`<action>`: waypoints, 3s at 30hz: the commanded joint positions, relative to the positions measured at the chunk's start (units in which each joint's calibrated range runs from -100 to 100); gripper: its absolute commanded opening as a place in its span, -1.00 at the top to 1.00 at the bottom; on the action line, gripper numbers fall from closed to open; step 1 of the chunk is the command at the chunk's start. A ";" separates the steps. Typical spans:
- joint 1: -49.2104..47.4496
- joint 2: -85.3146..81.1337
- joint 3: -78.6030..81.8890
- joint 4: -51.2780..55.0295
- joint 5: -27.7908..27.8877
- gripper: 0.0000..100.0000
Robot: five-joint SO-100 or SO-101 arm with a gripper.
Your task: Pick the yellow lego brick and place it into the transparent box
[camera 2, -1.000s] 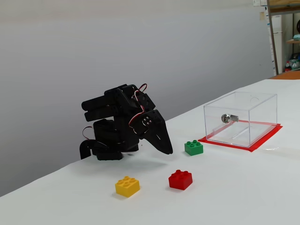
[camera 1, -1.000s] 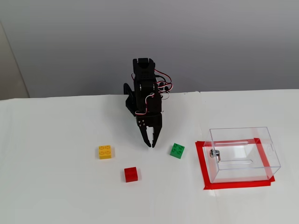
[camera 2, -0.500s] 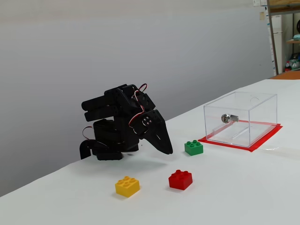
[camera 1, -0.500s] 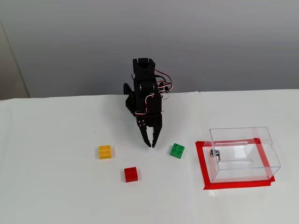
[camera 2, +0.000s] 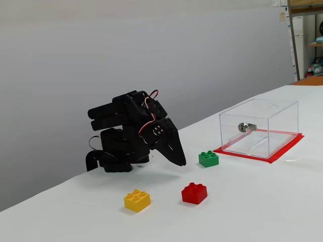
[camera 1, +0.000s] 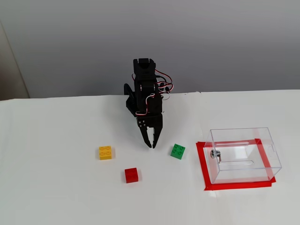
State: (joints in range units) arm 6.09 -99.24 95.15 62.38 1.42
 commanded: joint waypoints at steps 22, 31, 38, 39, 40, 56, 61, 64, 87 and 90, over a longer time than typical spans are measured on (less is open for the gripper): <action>0.68 -0.25 -0.03 -0.59 -0.06 0.97; 0.08 0.17 -7.26 0.28 -0.37 0.97; 0.75 0.68 -16.12 3.24 -0.37 0.97; 0.75 1.36 -17.75 4.20 -0.37 0.97; 0.75 2.29 -19.65 5.33 -0.37 0.97; 20.93 27.33 -51.29 17.43 -0.37 0.97; 27.88 35.64 -56.45 16.99 -0.01 0.97; 32.25 40.39 -59.25 16.73 -0.32 0.97; 45.41 71.87 -80.41 16.64 -25.63 0.97; 47.33 73.99 -81.58 16.64 -26.78 0.97</action>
State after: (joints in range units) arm 52.24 -26.26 16.42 79.52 -24.43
